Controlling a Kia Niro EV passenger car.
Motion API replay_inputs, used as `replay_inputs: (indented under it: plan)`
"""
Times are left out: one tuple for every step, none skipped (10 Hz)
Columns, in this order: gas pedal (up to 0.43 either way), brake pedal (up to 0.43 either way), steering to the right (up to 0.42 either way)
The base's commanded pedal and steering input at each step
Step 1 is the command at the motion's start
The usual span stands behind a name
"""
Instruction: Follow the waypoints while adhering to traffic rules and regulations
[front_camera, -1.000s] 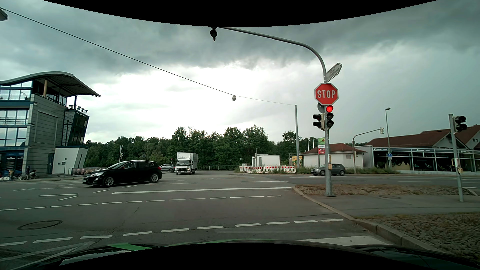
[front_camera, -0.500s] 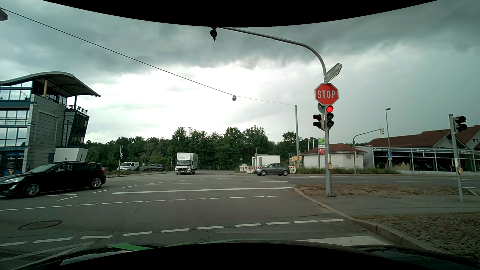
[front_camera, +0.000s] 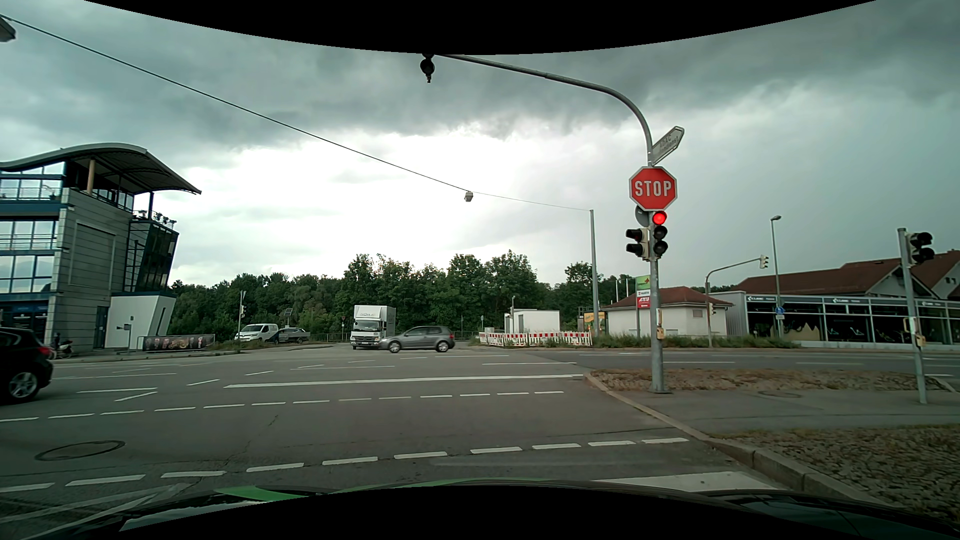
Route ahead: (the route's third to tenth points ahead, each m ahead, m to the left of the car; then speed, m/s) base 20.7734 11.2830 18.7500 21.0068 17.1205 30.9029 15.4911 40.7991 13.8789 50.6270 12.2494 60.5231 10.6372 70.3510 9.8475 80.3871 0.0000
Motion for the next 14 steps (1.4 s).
replay_inputs:
  plan:
    - [0.000,0.329,-0.095]
    - [0.000,0.329,-0.095]
    - [0.000,0.329,-0.095]
    - [0.000,0.329,-0.095]
    - [0.000,0.329,-0.094]
    - [0.000,0.329,-0.094]
    - [0.000,0.329,-0.095]
    - [0.000,0.329,-0.095]
    - [0.000,0.329,-0.095]
    - [0.000,0.329,-0.095]
    - [0.000,0.329,-0.094]
    - [0.000,0.329,-0.095]
    - [0.000,0.323,-0.095]
    - [0.000,0.329,-0.094]
